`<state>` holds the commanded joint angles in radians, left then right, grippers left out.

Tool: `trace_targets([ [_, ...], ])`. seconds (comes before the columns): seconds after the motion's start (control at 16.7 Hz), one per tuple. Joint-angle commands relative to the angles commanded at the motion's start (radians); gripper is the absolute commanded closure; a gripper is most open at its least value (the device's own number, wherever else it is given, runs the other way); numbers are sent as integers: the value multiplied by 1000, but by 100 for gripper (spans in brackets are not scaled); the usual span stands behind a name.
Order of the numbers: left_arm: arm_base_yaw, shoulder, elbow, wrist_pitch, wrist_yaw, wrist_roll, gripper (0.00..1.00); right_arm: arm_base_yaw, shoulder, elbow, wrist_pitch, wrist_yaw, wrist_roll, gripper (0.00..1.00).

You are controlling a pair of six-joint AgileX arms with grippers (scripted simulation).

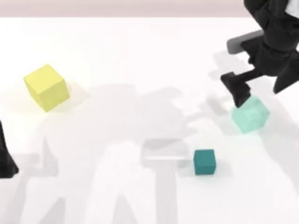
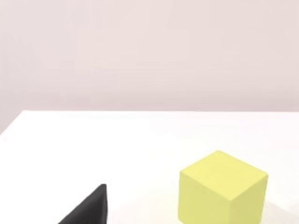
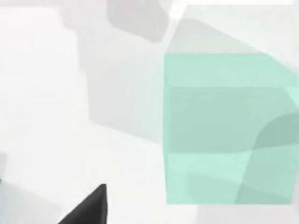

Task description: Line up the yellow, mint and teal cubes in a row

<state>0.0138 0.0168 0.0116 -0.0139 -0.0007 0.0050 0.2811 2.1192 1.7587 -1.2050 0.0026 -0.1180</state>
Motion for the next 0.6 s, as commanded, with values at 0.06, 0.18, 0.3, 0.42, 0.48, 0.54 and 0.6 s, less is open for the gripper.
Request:
trace_targets([
  [0.06,5,-13,-9,11,1,-4,0,2,10,12,-6,0,-1,0],
  [0.18,6,-17,-12,14,1,-5,0,2,12,14,-8,0,-1,0],
  [0.3,6,-17,-12,14,1,-5,0,2,12,14,-8,0,-1,0],
  [0.42,6,-17,-12,14,1,-5,0,-2,15,12,-4,0,-1,0],
  [0.48,6,-17,-12,14,1,-5,0,-1,18,2,9,0,-2,0],
  [0.54,6,-17,-12,14,1,-5,0,0,25,-16,32,0,-2,0],
  [0.6,6,-17,-12,14,1,-5,0,1,34,-39,65,0,-2,0],
])
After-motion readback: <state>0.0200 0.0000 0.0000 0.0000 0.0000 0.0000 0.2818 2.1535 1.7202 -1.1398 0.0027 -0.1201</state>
